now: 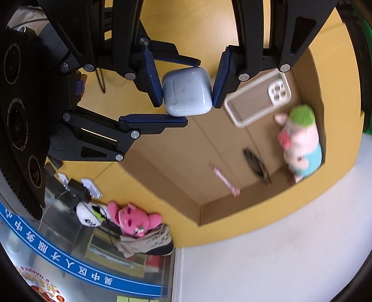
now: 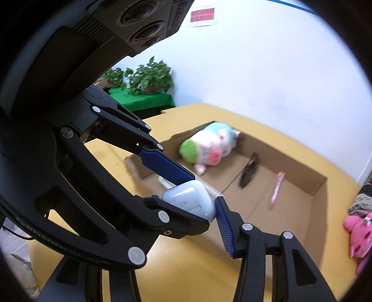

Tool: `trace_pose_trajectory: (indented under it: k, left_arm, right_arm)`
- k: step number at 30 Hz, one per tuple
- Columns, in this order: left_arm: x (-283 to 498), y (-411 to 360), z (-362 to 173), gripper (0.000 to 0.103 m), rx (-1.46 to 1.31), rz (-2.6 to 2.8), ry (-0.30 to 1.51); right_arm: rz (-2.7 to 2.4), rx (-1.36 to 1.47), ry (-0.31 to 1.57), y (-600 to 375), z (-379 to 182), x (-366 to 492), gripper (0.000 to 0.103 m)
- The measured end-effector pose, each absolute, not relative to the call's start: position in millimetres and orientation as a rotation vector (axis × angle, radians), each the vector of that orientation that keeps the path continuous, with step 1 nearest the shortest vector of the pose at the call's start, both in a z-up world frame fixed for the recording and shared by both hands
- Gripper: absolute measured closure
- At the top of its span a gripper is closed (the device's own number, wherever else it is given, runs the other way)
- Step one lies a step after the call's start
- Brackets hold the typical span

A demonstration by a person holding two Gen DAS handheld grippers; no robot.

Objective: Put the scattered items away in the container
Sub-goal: 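Lift the earbud case with both grippers and carry it over the box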

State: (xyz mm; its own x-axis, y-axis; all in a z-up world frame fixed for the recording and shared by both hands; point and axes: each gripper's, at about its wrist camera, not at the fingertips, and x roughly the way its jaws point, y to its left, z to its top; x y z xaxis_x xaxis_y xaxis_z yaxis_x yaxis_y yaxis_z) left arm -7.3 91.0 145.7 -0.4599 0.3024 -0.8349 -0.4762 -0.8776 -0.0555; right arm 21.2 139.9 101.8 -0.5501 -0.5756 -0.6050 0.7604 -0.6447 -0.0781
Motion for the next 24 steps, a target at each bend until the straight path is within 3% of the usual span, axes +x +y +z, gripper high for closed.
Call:
trace_pose_trajectory:
  k: [10, 24]
  left_arm:
    - [-80.5, 103.1, 165.4, 0.056, -1.301, 2.308, 0.187]
    - [-161.4, 110.3, 97.7, 0.057, -1.496, 2.188, 0.072]
  right_arm:
    - [-2.190, 0.763, 0.461, 152.7, 132.2, -59.5, 0.056]
    - [-2.108, 0.988, 0.455, 159.3, 77.2, -135.7, 0.056]
